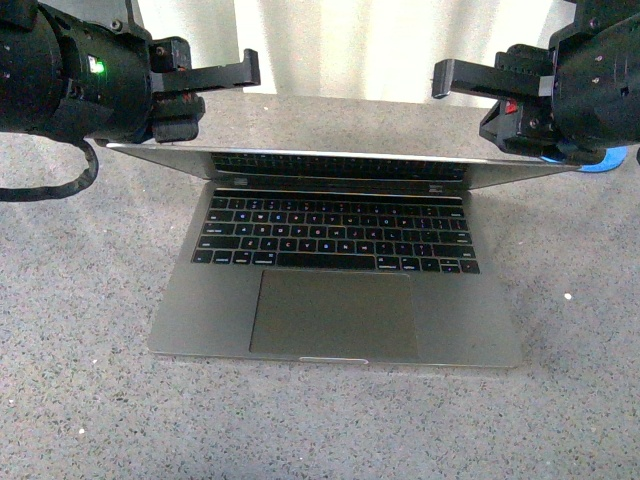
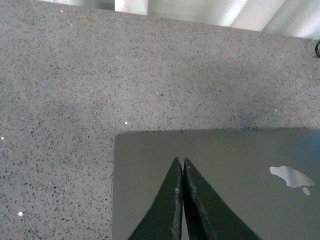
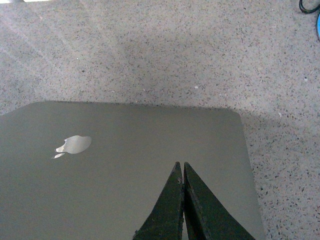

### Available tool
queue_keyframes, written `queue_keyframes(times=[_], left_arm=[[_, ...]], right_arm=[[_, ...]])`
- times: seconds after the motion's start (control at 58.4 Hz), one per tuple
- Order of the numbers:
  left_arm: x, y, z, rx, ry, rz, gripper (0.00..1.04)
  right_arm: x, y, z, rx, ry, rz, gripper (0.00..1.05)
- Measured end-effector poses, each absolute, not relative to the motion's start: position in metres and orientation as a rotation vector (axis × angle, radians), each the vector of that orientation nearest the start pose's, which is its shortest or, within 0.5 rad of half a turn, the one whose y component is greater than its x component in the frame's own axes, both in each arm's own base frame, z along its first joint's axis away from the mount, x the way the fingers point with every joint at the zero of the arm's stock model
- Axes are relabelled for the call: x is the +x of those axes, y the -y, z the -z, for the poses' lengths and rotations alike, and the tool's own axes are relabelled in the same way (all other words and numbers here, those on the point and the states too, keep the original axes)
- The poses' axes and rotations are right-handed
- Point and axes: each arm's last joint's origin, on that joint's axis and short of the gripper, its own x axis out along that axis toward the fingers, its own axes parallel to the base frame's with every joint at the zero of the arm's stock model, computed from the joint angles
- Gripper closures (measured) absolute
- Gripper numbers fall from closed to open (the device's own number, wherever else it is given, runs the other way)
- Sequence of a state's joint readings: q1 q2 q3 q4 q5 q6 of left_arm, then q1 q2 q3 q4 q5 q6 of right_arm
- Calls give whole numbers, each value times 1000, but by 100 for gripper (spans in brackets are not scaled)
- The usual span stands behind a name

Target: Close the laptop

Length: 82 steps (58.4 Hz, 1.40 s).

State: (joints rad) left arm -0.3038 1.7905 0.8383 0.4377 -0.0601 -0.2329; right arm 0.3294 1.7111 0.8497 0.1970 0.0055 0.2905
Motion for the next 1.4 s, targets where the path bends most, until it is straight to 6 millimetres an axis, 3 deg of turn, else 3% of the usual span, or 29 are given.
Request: queue_keyframes(times=[0.702, 1.044, 1.404], left_arm=[[329, 102, -126, -159, -619, 157, 101], [325, 102, -113, -170, -648, 152, 101], [324, 105, -112, -199, -657, 151, 101]], right_arm=[[315, -106, -120, 217, -817, -192, 104], [313, -105, -111, 215, -834, -187, 104], [309, -104, -106, 216, -848, -183, 104]])
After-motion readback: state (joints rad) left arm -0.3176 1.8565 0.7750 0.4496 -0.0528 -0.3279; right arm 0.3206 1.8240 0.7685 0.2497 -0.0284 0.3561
